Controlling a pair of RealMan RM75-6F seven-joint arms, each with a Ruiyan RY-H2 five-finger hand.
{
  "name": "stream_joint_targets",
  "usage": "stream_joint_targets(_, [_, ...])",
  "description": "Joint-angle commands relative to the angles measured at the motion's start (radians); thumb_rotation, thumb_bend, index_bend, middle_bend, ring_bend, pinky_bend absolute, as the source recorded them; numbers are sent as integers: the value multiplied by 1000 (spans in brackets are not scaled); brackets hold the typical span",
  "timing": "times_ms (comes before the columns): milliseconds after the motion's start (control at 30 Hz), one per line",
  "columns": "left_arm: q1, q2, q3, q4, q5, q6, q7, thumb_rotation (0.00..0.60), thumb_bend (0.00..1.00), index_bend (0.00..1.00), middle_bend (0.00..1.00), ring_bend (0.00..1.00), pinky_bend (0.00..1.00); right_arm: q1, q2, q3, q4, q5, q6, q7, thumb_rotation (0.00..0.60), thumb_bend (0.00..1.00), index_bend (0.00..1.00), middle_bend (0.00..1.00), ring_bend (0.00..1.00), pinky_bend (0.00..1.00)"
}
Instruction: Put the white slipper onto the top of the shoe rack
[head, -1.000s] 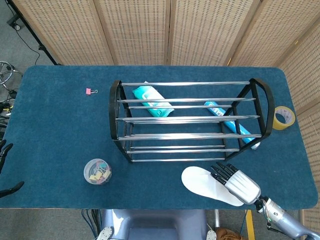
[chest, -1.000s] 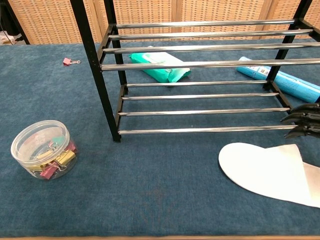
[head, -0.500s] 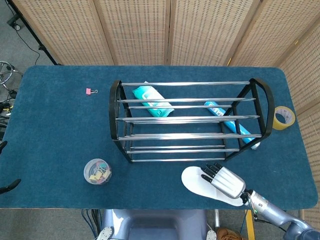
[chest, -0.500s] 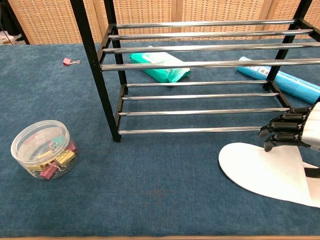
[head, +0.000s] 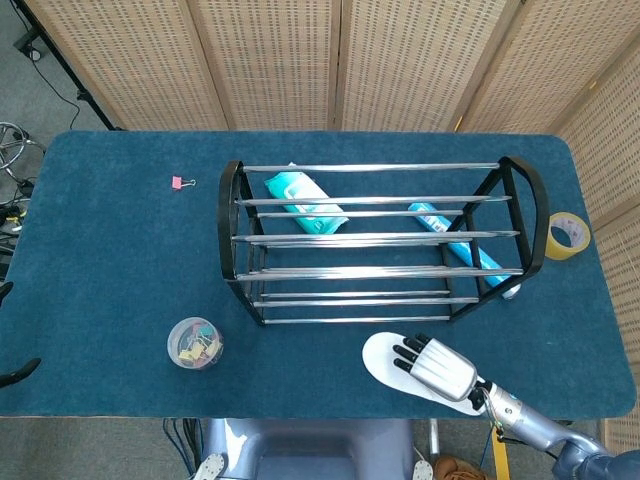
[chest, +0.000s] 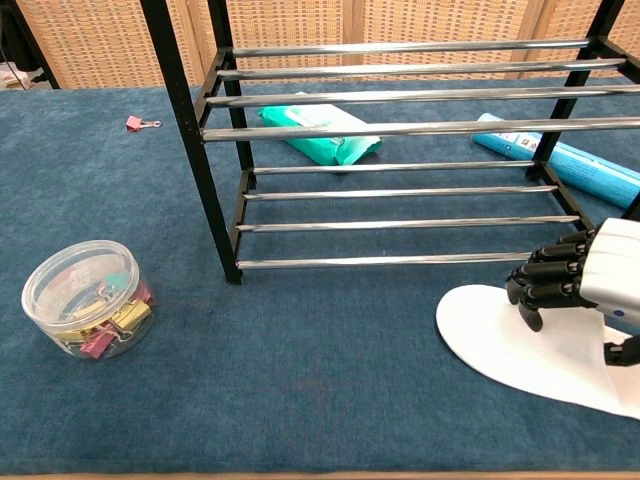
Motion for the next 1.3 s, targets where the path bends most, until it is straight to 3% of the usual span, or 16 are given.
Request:
stream_joint_targets(33, [0,0,0,0,1,1,-2,600,0,0,0,0,0,-2,-5,-6,12,9,10,10,600,397,552,440,467,576])
stream_joint_targets(467, [1,-3,0,-1,2,2,7,600,0,0,0,0,0,-17,-2,-32,65,10,114,33,600,446,633,525,547,658])
stream_joint_targets(667, [2,-4,2,-3,7,5,13,600,0,0,0,0,0,-23,40,-44,54,-18,240,21,600,446,635,538,560,671])
stream_joint_targets(1000, [3,-4,2,-6,8,5,16,600,0,0,0,0,0,3,175,-32,-139,-59,353,-58,600,447,637,539,561,672])
stream_joint_targets(1300, [6,-2,2,-6,10,11,12,600,0,0,0,0,0,35,281,28,-328,-38,342,-117,600,446,639,541,562,674])
